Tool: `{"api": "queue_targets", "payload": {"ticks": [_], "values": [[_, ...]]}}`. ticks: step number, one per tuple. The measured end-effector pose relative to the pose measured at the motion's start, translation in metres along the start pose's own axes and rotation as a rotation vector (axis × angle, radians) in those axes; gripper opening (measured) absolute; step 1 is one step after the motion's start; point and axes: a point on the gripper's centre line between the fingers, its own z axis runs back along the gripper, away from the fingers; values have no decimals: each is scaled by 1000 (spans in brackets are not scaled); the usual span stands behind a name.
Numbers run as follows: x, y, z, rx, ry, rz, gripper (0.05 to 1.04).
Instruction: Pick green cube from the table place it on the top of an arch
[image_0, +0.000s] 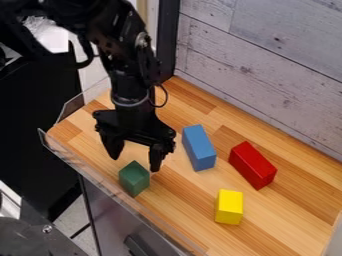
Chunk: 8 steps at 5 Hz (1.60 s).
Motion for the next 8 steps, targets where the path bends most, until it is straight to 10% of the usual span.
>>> {"api": "queue_targets", "payload": {"ticks": [2, 8], "values": [[-1, -8, -35, -20, 77, -54, 998], [-27, 3, -38, 25, 155, 23, 967]]}}
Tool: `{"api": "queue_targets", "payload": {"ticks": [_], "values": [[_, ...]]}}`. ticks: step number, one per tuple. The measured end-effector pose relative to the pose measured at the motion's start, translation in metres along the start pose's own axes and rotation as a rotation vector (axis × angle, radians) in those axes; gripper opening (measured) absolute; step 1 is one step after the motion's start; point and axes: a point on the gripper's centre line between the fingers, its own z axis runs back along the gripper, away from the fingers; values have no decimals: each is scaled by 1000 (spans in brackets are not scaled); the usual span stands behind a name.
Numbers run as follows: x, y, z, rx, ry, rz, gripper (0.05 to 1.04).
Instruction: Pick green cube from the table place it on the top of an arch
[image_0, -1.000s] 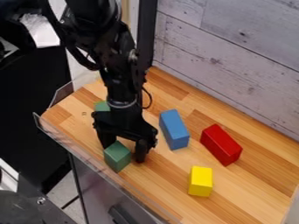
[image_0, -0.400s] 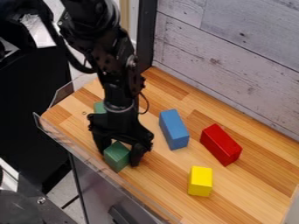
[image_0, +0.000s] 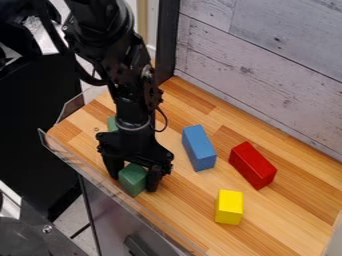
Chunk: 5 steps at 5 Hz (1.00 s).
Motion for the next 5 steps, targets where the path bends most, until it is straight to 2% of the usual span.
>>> {"api": "queue_targets", "payload": {"ticks": [1, 2, 3, 4, 5], "values": [[2, 1, 0, -11, -18, 13, 715], [1, 1, 1, -16, -29, 23, 594], [-1, -3, 4, -20, -25, 12, 593], [15, -14, 41, 5, -113, -42, 593], [32, -25, 84, 24, -224, -91, 593]]}}
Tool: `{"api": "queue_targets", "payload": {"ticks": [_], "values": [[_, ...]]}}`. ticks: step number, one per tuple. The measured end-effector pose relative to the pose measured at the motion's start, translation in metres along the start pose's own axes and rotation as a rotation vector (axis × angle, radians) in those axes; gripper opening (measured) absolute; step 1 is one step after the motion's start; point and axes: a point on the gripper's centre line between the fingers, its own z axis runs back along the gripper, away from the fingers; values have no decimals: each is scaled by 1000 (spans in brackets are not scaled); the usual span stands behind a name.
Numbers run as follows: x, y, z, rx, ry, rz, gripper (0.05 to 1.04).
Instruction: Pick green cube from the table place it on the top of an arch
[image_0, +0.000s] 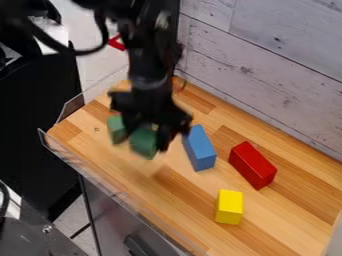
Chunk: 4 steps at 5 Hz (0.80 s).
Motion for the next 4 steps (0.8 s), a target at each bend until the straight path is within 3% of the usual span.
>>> {"api": "queue_targets", "payload": {"ticks": [1, 2, 4], "values": [[23, -2, 20, 5, -45, -9, 593], [36, -1, 13, -8, -28, -9, 593], [51, 42, -9, 26, 22, 172, 593]]}}
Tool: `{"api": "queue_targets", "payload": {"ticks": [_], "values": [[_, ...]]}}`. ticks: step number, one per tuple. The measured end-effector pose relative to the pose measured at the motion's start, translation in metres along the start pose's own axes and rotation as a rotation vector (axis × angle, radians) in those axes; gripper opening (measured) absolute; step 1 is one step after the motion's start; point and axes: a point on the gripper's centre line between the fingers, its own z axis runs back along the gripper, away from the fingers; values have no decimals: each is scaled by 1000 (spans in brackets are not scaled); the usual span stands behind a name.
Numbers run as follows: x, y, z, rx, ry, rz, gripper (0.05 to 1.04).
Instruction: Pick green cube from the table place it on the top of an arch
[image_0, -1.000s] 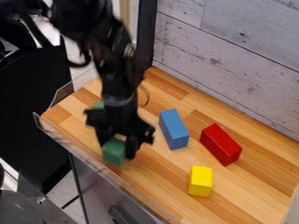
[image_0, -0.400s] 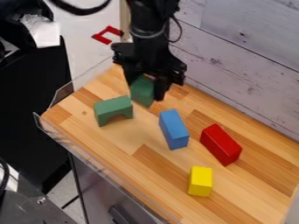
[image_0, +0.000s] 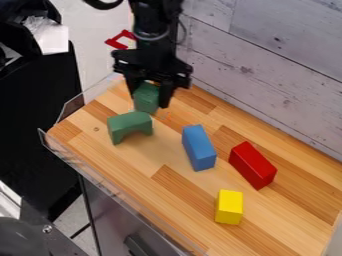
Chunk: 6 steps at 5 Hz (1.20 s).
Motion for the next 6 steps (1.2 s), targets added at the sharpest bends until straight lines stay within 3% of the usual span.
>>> {"api": "queue_targets", "payload": {"ticks": [3, 6], "values": [[6, 27, -36, -15, 69, 105, 593], [2, 30, -48, -21, 100, 105, 593]]}}
